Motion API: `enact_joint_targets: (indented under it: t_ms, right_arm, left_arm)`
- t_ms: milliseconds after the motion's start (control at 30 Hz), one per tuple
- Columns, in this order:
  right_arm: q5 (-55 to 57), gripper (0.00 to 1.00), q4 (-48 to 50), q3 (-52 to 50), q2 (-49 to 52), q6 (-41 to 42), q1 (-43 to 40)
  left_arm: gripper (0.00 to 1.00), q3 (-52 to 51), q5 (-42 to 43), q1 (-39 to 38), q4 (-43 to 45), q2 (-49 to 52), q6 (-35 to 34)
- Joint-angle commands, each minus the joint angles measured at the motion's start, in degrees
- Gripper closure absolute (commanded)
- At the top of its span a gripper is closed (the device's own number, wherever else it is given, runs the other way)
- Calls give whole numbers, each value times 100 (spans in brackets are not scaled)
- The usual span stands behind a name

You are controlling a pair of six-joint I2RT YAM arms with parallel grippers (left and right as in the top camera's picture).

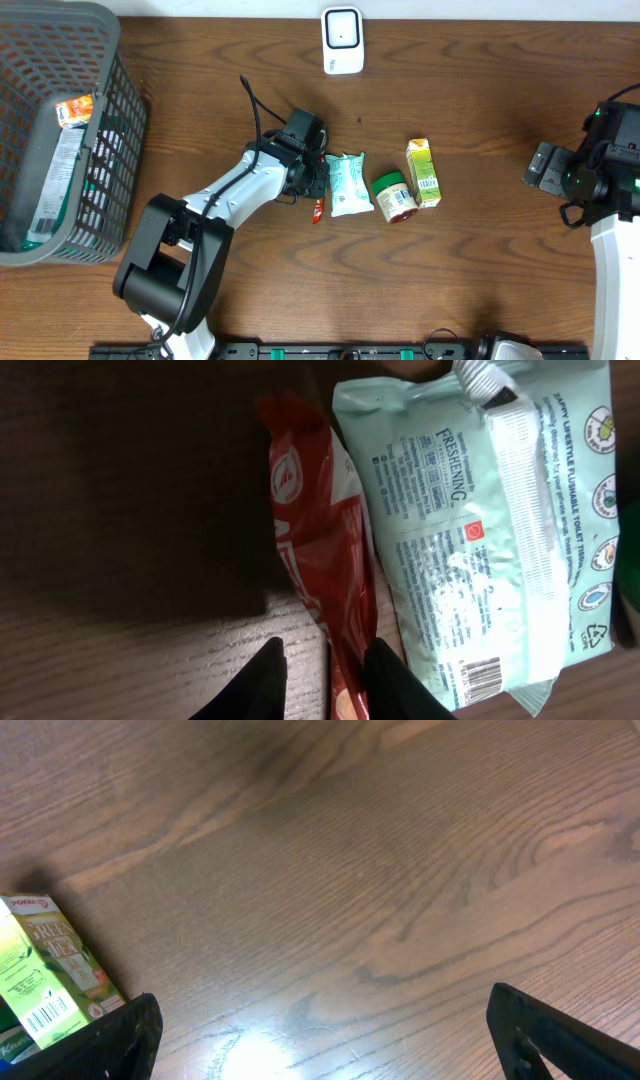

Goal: Scan the item barcode

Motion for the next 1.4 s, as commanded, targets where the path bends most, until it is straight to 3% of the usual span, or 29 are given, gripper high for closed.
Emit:
enact_joint_targets:
  t_ms: [0,733,967,1067,1133,1367]
  right_arm:
    - [37,1,-9,37,-31,-42,-24]
    - [37,1,-9,37,-31,-42,-24]
    - [37,1,-9,37,-31,-42,-24]
    - [37,1,-9,37,-31,-42,-24]
    - [37,1,-9,37,-31,-42,-24]
    - [37,1,-9,37,-31,-42,-24]
  left_arm:
    - [71,-111,-98,-11,24,76,0]
    - [71,-120,-227,-114,131,369,-20]
    - [93,-26,-225,-39,125,79,-48]
    - [93,-20,-205,24,83,-212,-393]
    - [93,-20,70,85,81,-313,-490]
    - [93,-24,2365,507,92,-251,-485]
